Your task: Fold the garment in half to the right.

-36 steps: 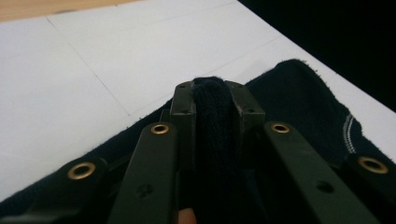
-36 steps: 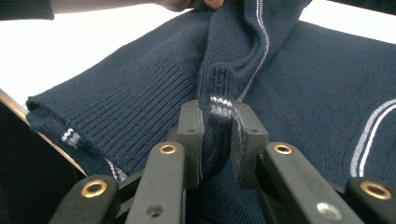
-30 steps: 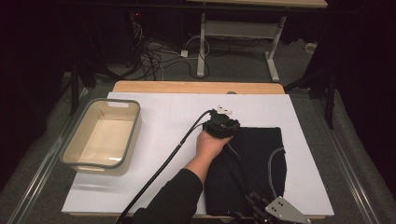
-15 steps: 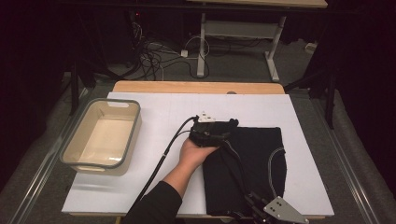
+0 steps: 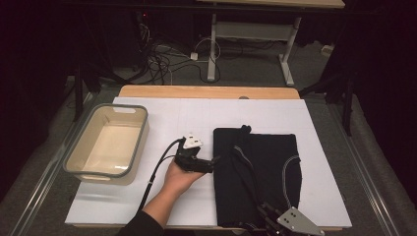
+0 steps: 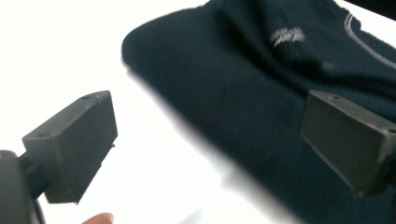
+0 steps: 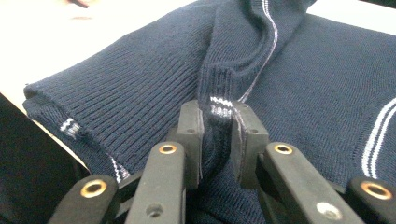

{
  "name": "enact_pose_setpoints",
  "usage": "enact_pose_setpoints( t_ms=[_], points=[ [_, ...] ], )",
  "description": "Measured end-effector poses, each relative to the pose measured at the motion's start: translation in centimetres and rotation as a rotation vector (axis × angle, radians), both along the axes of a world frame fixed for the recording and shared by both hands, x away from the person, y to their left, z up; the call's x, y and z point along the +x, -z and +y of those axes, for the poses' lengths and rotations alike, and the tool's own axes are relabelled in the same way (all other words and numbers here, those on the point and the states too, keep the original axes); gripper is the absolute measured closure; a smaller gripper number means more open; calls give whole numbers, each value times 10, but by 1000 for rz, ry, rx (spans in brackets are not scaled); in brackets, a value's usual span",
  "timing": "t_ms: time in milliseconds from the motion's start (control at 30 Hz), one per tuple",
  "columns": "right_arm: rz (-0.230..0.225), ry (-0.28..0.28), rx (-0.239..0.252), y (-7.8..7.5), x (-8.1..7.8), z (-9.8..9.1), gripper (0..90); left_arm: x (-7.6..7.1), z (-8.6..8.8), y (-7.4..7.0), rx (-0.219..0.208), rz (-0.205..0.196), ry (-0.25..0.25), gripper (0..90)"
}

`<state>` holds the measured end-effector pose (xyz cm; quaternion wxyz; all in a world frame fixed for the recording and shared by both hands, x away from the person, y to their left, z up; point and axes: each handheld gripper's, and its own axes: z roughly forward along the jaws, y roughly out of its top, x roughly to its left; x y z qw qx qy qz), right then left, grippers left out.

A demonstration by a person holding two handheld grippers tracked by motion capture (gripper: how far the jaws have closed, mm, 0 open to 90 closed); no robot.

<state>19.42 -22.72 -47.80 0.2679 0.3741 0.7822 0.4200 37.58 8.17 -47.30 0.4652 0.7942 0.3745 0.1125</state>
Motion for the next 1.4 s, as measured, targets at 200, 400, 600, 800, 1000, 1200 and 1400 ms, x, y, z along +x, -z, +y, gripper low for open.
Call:
enact_pose_setpoints(
  t_ms=[200,400,600,800,1000,1200,1400],
  points=[
    [0,4,6,0,-1,0,769,-26,40,2,19,-15,-20,0],
    [6,11,17,-7,-3,-5,763,-50,75,7,16,-17,-18,0],
    [21,20,12,-6,-4,-10,749,-53,83,17,-39,-19,1,0],
    [58,42,45,-6,-2,-16,613,-54,88,19,-102,-35,29,0],
    [10,46,61,-26,4,-17,506,-53,88,20,-116,-36,39,0],
    [46,61,55,-23,30,-6,574,-54,88,20,-111,-41,40,0],
    [69,92,41,-12,28,-19,830,-54,88,20,-109,-43,38,0]
  ],
)
